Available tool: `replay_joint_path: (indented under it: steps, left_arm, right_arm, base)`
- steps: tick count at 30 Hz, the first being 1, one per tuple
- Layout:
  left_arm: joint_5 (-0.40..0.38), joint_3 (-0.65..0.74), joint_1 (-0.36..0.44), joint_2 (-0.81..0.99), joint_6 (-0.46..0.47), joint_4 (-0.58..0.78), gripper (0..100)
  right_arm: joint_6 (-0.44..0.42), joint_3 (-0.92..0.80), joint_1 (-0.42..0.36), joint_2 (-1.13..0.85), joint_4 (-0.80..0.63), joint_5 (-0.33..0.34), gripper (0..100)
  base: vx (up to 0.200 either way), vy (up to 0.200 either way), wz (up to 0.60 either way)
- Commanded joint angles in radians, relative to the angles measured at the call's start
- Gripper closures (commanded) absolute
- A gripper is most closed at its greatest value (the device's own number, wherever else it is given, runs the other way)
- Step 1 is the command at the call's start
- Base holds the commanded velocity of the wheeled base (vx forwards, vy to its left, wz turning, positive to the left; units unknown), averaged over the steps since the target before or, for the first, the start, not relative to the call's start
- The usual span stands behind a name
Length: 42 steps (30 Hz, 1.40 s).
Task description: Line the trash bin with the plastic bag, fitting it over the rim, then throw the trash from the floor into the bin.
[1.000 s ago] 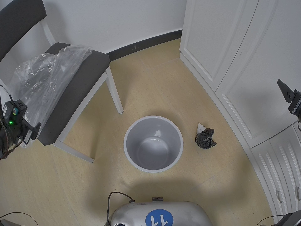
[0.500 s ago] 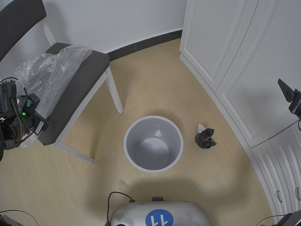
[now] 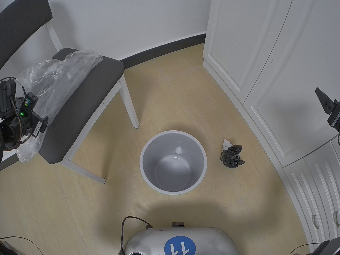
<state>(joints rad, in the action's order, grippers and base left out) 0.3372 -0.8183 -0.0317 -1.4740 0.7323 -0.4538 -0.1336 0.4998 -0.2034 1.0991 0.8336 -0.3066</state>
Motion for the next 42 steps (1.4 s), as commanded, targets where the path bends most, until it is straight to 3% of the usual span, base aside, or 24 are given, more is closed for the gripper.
replay_joint_path:
  steps: [1,5,8,18,29,34,42]
  left_arm:
    - [-0.001,-0.002,-0.025,0.032,-0.001,0.004,0]
    - [-0.003,0.005,-0.027,0.063,-0.002,0.037,0]
    - [-0.007,-0.018,-0.025,0.098,-0.007,0.136,0]
    - [-0.058,-0.124,-0.034,0.081,-0.096,0.319,0]
    - [-0.060,-0.162,-0.105,0.034,-0.097,0.317,0]
    - [-0.112,-0.168,-0.139,0.034,-0.099,0.314,0]
    - [-0.115,-0.068,-0.123,0.060,-0.097,0.300,0]
  right_arm:
    - [0.000,0.000,-0.001,-0.002,0.001,0.000,0]
    - [-0.001,-0.001,-0.001,-0.004,0.001,0.003,0]
    - [0.000,-0.001,-0.001,-0.004,0.001,0.003,0]
    - [-0.001,0.000,-0.001,-0.012,0.001,0.012,0]
    - [-0.001,0.000,-0.001,-0.012,0.001,0.012,0]
    - [-0.001,0.000,0.001,-0.012,0.002,0.012,0]
    - [-0.001,0.000,-0.001,-0.012,0.002,0.012,0]
  base:
    - [0.000,0.000,0.00]
    - [0.000,0.000,0.00]
    - [0.000,0.000,0.00]
    - [0.000,0.000,0.00]
    - [0.000,0.000,0.00]
    - [0.000,0.000,0.00]
    - [0.000,0.000,0.00]
